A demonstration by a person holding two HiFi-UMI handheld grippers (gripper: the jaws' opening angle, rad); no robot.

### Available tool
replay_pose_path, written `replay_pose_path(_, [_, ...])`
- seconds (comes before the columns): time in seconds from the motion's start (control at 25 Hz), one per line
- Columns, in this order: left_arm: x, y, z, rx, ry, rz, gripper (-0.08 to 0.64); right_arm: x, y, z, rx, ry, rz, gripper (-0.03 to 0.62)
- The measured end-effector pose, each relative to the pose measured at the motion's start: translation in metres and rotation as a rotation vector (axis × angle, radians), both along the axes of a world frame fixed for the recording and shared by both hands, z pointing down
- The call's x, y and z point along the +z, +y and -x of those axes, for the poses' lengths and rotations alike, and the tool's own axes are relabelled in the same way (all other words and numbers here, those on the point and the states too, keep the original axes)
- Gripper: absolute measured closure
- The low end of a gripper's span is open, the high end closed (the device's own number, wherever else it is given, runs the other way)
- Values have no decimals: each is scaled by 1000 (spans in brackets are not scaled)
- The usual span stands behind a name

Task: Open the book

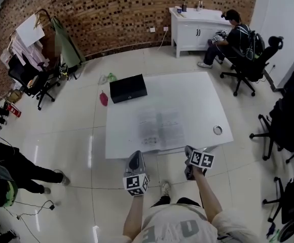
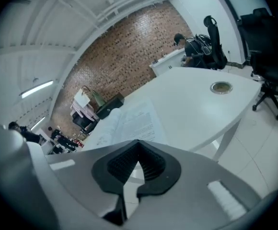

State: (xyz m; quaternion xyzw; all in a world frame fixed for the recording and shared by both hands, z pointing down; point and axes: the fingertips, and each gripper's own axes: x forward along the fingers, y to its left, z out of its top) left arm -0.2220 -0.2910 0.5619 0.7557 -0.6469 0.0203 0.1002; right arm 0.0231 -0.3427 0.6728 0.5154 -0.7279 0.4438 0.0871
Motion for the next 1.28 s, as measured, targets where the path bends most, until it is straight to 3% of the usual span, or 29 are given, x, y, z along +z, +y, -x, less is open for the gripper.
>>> replay_pose_path(0.2, [-11,72,10,-46,-1,-44,541,-58,70,12,-74,-33,-184,589])
replay_pose_path(0.4, [-22,181,-16,-54,18,-123,541,-93,197,-11,-79,-35,-353,589])
replay_pose_path(0.56, [-38,280,-39,-60,80,-144,543,-120,305,-30,-71,-88,-407,589])
replay_pose_path(0.72, [-73,355,-61,-49,88,-164,543,-165,384,-39,-85,-94,-491,589])
replay_pose_path(1.0, [-120,416,-88,13,76,-194,542,-229,460,-45,-63,-130,-622,591])
replay_pose_path(1.28, [-144,456,-111,78,58,-222,542,-249,504,-50,-49,-96,-660,591])
